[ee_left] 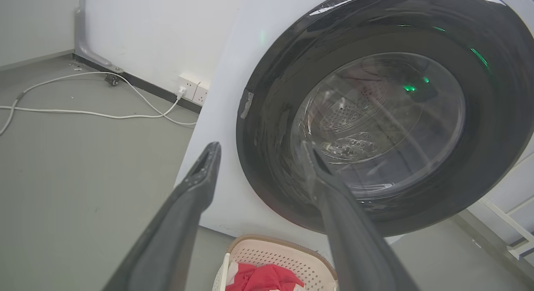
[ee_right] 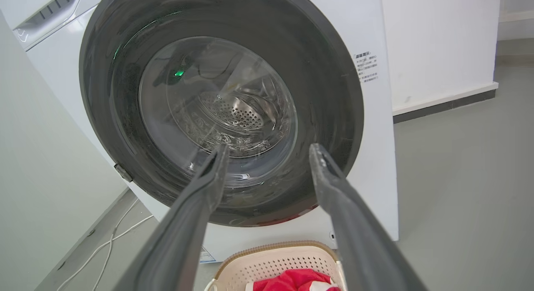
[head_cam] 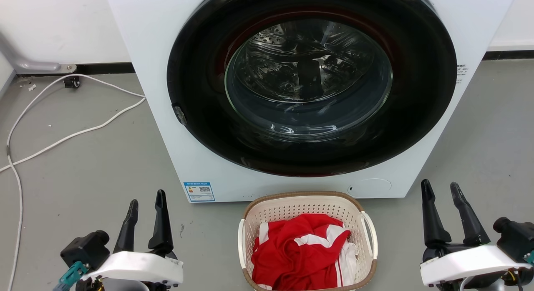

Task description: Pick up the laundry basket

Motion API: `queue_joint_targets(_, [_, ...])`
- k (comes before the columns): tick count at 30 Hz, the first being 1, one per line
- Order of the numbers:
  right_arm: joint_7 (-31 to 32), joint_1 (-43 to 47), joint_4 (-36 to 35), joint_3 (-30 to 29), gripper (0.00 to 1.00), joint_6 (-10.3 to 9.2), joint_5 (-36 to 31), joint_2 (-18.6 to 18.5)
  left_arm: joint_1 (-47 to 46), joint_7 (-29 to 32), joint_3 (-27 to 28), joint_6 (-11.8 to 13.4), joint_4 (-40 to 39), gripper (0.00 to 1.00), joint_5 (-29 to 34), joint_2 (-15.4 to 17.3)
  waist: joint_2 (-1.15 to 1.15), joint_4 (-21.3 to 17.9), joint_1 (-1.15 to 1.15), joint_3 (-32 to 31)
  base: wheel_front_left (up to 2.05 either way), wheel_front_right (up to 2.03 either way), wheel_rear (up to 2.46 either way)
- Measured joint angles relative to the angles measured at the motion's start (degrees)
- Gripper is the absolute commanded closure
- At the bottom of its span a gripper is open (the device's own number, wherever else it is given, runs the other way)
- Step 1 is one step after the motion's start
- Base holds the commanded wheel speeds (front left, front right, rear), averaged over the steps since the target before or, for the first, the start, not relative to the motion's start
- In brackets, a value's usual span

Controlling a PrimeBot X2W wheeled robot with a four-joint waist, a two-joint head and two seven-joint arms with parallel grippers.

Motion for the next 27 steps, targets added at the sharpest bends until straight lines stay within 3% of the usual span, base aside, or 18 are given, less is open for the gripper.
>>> queue_joint_targets(27, [-3.8,1.9,-1.2,0.8,0.0,0.01,-19.1,0.0,1.4,-3.6,-1.5,1.5,0.0,0.0,16.3,0.1,0.0,0.0,0.0,-0.3,0.0,0.0,0.0])
